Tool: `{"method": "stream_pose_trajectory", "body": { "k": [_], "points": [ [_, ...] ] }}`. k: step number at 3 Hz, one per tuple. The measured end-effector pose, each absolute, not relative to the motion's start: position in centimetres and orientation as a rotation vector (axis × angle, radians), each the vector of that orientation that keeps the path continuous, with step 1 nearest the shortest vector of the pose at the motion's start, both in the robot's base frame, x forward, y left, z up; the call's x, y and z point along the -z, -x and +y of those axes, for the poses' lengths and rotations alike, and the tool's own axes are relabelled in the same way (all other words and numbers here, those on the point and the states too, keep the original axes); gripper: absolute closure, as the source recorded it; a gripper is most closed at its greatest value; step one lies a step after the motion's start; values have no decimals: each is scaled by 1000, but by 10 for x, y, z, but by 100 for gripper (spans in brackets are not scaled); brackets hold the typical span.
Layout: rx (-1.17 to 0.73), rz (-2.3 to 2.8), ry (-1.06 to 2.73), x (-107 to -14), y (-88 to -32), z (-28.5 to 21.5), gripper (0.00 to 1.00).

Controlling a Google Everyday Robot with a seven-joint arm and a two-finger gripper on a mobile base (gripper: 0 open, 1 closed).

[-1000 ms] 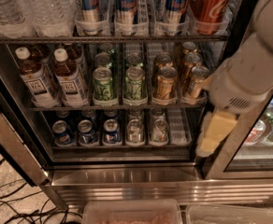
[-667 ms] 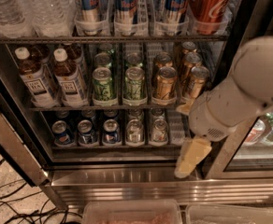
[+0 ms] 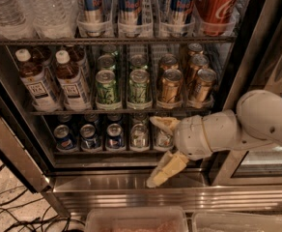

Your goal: Pick water bottle from top shelf of fridge

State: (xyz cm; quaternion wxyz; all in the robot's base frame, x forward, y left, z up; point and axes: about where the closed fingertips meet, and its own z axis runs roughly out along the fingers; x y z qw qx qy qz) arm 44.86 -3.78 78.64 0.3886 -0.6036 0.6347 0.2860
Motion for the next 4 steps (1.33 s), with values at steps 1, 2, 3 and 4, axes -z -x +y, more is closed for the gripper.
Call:
{"method": "stream_pose_trajectory", "body": {
  "k": [1,2,3,4],
  "points": [
    [-912,1366,1419,-825,-429,-2,0],
    [-1007,1283,1309,-862,-406,18,0],
    [-1007,1283,1309,-862,-406,18,0],
    [-1038,1359,1256,-859,-414,25,0]
  ]
}}
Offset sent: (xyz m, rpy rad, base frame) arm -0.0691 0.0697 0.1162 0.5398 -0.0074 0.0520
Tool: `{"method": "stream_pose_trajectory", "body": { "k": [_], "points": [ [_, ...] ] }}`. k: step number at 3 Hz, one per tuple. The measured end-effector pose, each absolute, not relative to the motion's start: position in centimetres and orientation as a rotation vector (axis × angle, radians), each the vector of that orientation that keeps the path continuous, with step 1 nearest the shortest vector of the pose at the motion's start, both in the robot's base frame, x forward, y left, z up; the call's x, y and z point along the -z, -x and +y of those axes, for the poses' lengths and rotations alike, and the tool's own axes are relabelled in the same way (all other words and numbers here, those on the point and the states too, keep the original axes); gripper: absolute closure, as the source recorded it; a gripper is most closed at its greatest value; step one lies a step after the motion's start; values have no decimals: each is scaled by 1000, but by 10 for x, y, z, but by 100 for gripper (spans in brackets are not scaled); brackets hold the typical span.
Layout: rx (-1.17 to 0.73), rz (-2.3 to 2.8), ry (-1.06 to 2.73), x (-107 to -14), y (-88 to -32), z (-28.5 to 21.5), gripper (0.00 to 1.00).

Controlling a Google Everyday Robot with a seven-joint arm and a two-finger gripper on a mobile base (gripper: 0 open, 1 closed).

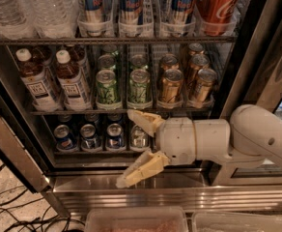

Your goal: Pick water bottle from top shelf of fridge

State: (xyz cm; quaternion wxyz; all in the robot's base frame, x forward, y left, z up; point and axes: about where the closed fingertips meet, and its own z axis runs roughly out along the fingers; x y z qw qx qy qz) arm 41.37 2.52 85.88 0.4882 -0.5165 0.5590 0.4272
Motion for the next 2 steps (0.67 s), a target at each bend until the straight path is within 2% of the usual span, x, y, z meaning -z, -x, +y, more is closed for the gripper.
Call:
{"method": "stream_pose_trajectory", "body": {
  "k": [2],
  "points": [
    [-982,1463,1084,-872,-440,53,0]
  ]
}}
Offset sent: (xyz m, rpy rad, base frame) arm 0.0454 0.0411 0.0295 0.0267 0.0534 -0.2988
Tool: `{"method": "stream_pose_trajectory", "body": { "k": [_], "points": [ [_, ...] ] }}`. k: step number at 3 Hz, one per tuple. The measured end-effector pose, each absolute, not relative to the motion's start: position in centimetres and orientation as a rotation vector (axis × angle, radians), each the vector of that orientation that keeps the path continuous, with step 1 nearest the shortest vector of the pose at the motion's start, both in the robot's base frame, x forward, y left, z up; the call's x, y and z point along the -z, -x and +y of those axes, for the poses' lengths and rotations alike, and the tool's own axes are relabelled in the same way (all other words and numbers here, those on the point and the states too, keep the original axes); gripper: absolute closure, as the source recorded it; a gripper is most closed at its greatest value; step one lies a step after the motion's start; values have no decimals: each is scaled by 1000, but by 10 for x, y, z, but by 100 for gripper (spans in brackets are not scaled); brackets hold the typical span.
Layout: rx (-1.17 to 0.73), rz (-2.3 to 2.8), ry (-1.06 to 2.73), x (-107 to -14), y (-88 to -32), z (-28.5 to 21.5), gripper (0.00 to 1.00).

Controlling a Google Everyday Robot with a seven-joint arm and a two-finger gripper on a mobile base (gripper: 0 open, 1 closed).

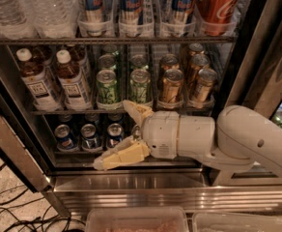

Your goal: Pick water bottle from top shelf of fridge

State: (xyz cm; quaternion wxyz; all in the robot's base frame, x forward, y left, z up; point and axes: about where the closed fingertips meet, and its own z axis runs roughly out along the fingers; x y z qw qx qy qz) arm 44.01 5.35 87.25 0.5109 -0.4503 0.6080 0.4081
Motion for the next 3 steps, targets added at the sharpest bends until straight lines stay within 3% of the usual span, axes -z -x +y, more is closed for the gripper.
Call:
{"method": "stream_pose_trajectory", "body": {
  "k": [3],
  "points": [
    [-739,1414,823,-911,-464,62,0]
  ]
}}
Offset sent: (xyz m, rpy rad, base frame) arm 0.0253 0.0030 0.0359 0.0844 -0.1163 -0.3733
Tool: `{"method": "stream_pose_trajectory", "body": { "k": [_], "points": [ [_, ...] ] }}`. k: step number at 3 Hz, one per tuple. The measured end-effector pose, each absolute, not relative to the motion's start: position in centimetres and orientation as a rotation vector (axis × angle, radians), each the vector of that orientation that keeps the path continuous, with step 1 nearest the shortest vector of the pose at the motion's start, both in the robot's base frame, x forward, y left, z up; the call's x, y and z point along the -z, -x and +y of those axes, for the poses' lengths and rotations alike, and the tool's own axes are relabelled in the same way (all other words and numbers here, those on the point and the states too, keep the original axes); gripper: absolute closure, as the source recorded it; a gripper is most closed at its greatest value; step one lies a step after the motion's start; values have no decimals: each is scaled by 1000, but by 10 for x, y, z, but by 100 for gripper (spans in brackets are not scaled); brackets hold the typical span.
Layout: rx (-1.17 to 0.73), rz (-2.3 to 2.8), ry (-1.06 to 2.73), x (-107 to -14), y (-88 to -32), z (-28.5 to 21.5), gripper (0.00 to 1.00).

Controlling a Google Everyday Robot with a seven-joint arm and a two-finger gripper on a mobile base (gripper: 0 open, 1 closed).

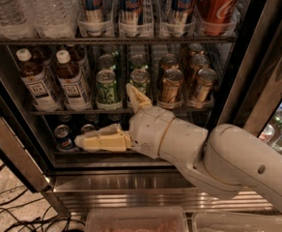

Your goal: Pick water bottle from top shelf of fridge

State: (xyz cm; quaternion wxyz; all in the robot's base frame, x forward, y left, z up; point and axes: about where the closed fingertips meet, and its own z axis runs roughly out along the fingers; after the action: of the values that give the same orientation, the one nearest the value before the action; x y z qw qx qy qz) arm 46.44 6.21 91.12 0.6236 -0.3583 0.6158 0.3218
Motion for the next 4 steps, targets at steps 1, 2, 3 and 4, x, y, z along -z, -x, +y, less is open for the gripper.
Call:
{"method": "stream_pose_trajectory", "body": {
  "k": [1,2,3,4],
  "points": [
    [-659,1372,799,-930,-470,63,0],
    [-605,1378,792,-942,-474,62,0],
    [-626,1379,770,-954,-479,55,0],
    [-683,1368,766,-968,-484,45,0]
  ]
}}
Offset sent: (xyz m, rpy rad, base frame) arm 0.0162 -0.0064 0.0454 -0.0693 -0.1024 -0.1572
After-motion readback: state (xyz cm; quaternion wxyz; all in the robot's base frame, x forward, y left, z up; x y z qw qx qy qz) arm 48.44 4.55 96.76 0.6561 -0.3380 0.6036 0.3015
